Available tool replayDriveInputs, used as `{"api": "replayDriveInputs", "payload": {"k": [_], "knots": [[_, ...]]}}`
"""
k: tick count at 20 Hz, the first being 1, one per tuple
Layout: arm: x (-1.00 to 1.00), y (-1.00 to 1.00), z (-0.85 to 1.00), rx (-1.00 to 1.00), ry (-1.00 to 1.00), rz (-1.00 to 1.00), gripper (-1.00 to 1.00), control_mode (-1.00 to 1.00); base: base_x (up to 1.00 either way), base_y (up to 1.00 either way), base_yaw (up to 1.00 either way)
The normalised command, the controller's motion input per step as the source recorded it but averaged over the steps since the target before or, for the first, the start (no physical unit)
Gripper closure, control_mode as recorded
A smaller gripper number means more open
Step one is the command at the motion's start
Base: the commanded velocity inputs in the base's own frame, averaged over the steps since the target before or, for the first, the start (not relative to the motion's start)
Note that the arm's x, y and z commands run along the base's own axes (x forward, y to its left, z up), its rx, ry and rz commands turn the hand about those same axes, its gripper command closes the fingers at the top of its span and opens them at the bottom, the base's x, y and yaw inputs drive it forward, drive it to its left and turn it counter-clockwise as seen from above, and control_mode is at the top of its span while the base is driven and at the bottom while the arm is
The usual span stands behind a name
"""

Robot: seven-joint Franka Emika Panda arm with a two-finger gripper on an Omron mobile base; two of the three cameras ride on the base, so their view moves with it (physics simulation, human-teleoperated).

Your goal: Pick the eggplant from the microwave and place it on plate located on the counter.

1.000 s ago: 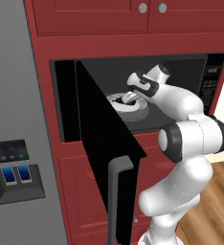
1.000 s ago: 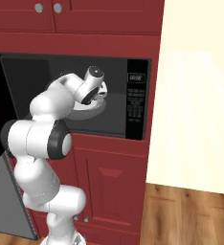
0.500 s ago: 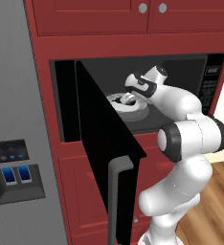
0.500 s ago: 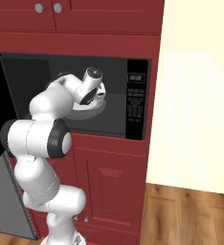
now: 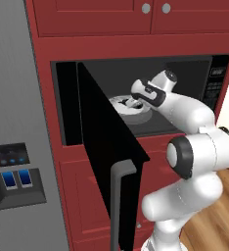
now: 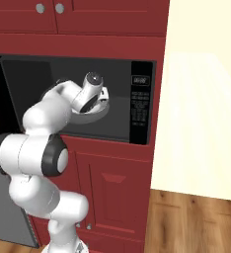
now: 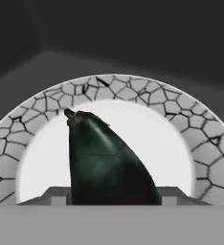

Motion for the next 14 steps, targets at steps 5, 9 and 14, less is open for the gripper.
{"api": "replayDriveInputs", "payload": {"k": [5, 9, 14], "knots": [[-0.64, 0.0, 0.29, 0.03, -0.02, -0.38, 1.0, -1.0, 0.0, 0.0, 0.0], [-0.91, -0.01, 0.59, 0.0, 0.11, -0.37, 1.0, -1.0, 0.0, 0.0, 0.0], [-0.95, 0.02, 0.69, 0.02, 0.07, -0.23, 1.0, -1.0, 0.0, 0.0, 0.0]]}}
